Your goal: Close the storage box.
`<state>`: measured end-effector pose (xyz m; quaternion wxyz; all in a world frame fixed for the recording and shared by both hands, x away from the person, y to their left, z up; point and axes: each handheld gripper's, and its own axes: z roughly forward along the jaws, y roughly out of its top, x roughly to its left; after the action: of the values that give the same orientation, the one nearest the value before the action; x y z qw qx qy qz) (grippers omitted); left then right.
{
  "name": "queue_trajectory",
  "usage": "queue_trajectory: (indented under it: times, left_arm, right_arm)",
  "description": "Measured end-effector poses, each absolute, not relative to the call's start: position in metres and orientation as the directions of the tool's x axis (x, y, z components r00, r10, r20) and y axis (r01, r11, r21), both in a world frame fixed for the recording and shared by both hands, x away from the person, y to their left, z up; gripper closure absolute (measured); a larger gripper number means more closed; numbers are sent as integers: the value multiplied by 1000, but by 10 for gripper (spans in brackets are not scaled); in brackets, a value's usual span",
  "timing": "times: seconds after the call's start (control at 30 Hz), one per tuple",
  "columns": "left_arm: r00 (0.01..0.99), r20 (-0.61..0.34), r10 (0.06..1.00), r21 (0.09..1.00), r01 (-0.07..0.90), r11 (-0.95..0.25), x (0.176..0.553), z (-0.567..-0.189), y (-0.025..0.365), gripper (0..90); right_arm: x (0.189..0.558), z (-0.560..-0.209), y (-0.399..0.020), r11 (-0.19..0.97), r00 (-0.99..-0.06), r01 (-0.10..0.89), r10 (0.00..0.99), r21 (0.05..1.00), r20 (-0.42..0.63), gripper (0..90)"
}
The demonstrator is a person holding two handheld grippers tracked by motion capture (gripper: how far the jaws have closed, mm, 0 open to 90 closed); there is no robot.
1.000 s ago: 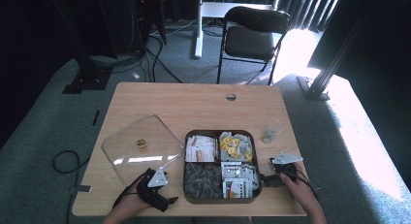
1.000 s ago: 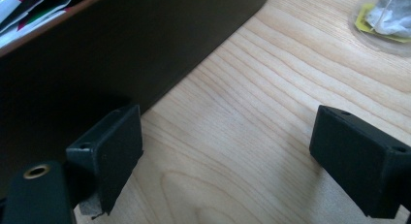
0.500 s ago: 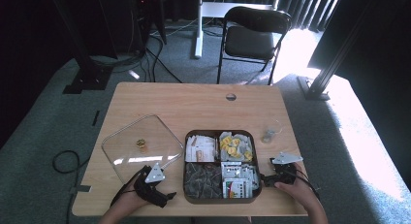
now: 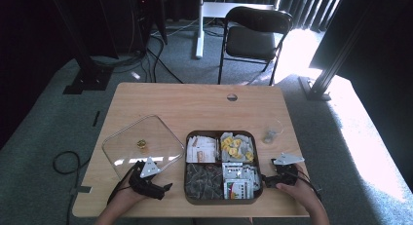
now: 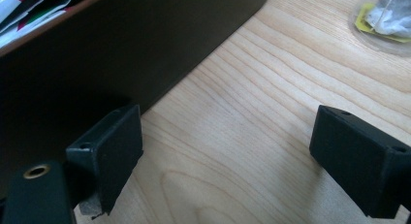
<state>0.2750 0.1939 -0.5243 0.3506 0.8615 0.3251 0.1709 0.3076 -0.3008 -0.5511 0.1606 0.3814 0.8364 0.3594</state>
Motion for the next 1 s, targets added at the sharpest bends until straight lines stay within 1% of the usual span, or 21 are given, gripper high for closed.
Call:
queue_trajectory:
  times: [0.33,0.63,0.7,1.0]
  left_arm:
    - [647,78,758,739,473,-480,283,-520,209,18]
    - [581,56,812,769,494,-406,293,-515,224,18]
    - [549,57,834,777,500,-383,298,-515,228,18]
    - [487,43,872,782,527,-333,315,-518,240,18]
  right_arm:
    - [307,-551,-301,450,-656,524,755,724,6,112]
    - [308,-551,-301,450,-656,524,755,724,6,112]
    - [307,-551,-301,449,-656,525,755,723,7,112]
    - [307,-551,-301,449,-655,525,755,723,6,112]
